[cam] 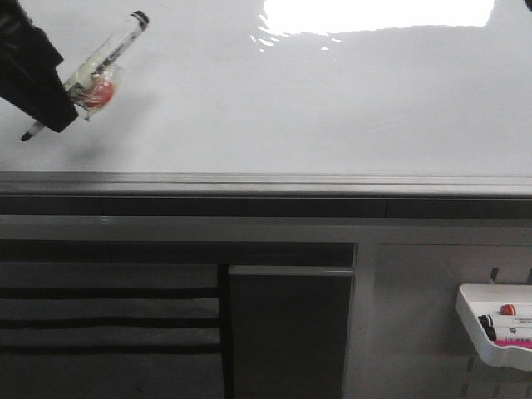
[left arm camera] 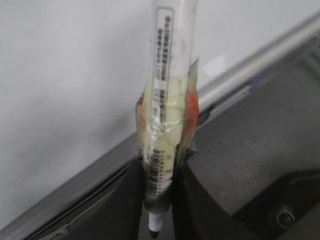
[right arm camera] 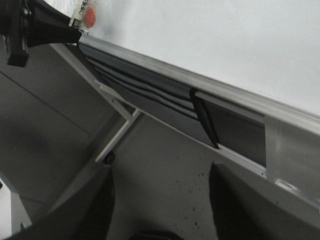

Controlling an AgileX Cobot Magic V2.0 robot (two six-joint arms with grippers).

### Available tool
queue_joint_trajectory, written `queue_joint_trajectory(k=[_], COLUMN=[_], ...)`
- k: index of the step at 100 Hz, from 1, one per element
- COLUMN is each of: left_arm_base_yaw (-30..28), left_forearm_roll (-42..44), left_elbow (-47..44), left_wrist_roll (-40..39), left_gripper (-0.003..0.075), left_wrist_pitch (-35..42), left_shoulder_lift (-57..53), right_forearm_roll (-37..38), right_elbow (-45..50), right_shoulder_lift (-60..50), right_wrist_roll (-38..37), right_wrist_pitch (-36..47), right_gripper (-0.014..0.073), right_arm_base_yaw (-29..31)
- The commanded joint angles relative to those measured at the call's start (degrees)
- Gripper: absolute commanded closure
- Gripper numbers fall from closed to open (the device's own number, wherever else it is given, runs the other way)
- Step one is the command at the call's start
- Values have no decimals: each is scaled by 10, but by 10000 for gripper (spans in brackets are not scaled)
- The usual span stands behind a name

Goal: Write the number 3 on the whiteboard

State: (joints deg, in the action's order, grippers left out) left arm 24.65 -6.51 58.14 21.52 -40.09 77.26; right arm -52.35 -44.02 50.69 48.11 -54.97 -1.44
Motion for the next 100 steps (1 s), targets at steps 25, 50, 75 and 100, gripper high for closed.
queue_joint_trajectory(k=[25, 50, 75, 100], left_arm_base_yaw=[85, 128, 135, 135], left_forearm_roll=[-229, -246, -242, -229], left_elbow=[56, 75, 76, 76], left_wrist_roll=[358, 377, 387, 387], left_gripper=[741, 741, 741, 741], left_wrist_pitch=[-157, -173, -178, -178], left_shoulder_lift=[-30, -31, -31, -31], right_forearm_roll=[-6, 81, 140, 147], right_elbow=[-111, -137, -223, -270], right_shoulder_lift=[87, 114, 195, 246], right_wrist_roll=[172, 205, 147, 148], right_wrist_pitch=[-89, -1, -9, -17], right_gripper=[218, 218, 218, 222], right_arm_base_yaw=[-85, -247, -313, -353])
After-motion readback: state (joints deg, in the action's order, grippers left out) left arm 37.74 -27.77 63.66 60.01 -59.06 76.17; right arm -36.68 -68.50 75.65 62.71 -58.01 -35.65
